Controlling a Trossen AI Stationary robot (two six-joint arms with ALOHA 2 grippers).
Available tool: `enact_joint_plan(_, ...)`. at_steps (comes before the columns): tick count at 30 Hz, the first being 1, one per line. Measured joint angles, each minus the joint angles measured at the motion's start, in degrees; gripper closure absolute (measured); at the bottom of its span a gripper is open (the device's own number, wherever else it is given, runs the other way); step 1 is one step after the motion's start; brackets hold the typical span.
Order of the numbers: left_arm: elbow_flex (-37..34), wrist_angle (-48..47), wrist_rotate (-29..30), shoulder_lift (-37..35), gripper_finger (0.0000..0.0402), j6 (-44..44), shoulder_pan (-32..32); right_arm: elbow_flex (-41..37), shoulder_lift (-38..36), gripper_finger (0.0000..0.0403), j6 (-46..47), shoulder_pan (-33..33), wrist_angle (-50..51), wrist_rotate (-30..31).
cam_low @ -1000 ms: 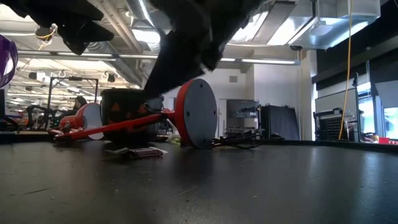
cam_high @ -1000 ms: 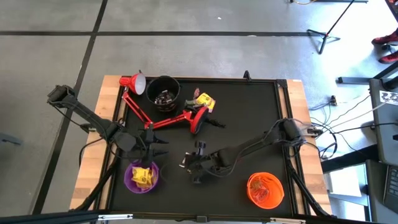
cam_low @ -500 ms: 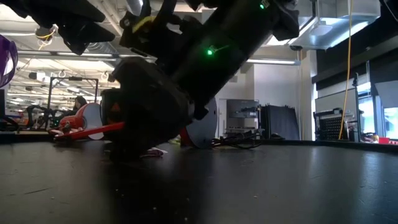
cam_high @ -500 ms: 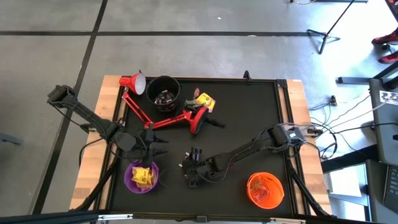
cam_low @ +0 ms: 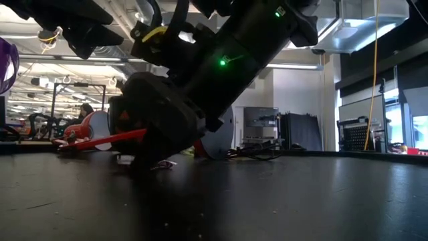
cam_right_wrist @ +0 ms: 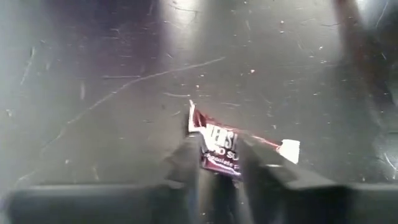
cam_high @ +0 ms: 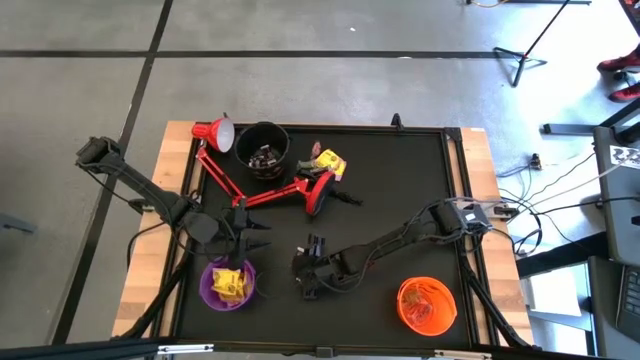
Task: Organize candy in baskets
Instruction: Put the brown chocolate bar into the black bucket
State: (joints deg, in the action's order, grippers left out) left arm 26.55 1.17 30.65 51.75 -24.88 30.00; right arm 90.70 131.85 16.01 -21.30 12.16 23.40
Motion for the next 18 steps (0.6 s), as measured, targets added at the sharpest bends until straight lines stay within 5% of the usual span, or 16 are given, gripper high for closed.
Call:
enact_joint_plan(4,0.00,-0.02,-0.02,0.01,0.0214,0.00,0.00,-0.04,-0.19,0.0393,0.06,-0.04,0.07,-0.41)
enact_joint_plan(18,0.00,-0.04,-0.35,-0.01,0.0214,0.02,0.00,-0.37,-8.08,0.0402,1.50,-0.04,2.20,4.13)
